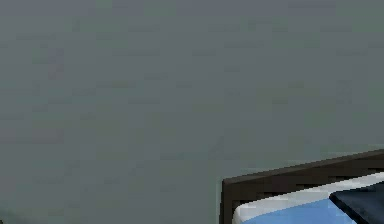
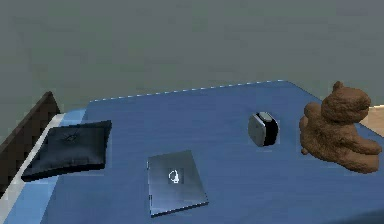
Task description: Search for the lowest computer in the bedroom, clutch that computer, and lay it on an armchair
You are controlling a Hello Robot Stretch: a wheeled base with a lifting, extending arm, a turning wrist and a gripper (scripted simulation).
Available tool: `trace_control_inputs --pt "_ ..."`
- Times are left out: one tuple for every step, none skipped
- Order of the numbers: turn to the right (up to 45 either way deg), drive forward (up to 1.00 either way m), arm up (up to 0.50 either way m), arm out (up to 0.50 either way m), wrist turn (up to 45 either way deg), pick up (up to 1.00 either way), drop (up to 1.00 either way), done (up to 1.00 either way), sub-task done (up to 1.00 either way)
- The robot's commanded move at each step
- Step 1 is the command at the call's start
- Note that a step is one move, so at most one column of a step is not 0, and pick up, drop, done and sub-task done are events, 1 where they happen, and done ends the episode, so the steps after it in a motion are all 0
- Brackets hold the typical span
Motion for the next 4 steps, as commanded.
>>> trace_control_inputs --pt "0.0 0.0 0.0 0.24 0.0 0.0 0.0 0.0 0.0" --pt "0.0 0.0 0.0 0.0 45.0 0.0 0.0 0.0 0.0" --pt "0.0 0.0 0.0 0.0 45.0 0.0 0.0 0.0 0.0" --pt "0.0 0.0 0.0 0.0 42.0 0.0 0.0 0.0 0.0"
